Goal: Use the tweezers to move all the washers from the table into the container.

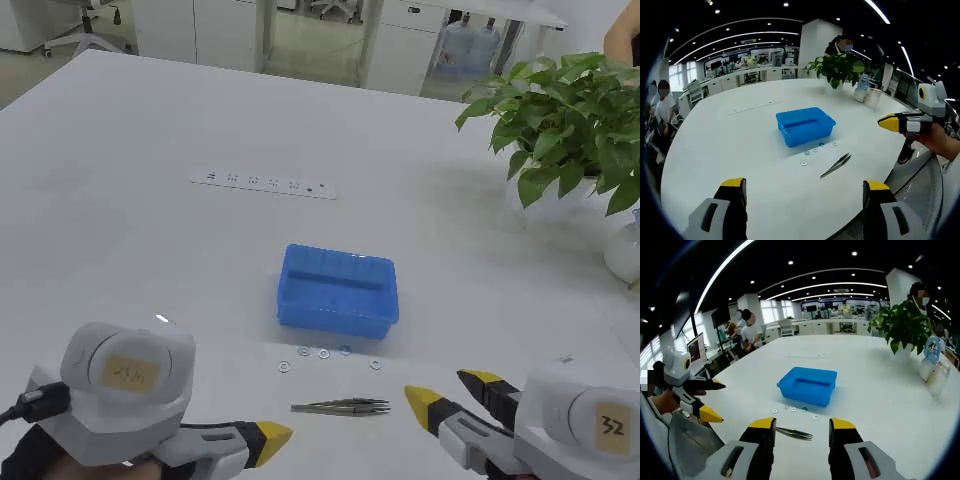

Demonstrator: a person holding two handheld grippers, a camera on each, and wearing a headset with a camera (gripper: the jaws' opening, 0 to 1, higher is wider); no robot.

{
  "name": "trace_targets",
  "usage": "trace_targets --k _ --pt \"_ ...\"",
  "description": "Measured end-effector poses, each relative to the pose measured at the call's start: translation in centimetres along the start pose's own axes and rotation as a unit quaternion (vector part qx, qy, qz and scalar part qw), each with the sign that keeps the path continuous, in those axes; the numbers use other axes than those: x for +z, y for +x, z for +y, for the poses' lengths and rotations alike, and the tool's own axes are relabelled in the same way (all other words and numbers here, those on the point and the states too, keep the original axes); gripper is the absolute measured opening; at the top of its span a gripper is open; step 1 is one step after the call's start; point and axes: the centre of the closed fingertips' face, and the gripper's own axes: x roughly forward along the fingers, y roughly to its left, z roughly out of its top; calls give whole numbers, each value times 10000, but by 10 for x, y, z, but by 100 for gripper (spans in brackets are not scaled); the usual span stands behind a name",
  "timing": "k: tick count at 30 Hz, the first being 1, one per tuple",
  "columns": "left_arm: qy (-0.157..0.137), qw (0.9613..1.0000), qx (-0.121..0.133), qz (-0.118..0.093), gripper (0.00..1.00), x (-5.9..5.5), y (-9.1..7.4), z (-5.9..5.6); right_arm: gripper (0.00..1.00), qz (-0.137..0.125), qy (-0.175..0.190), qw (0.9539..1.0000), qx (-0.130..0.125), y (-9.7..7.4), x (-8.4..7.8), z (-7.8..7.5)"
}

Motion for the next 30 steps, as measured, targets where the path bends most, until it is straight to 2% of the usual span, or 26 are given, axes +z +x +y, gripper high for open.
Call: trace_targets --k 9,16,20,30 --pt "-13 10000 17 -16 99 0 -1 1 84 43 48 10000 -4 0 -1 0" --pt "-7 10000 16 -12 99 0 -1 2 84 92 67 9999 5 2 -2 0" --pt "12 10000 11 14 99 -1 -1 1 81 112 44 9999 29 1 -3 1" --pt "24 10000 -46 50 99 -2 1 -2 85 120 52 9999 -25 1 -3 -2"
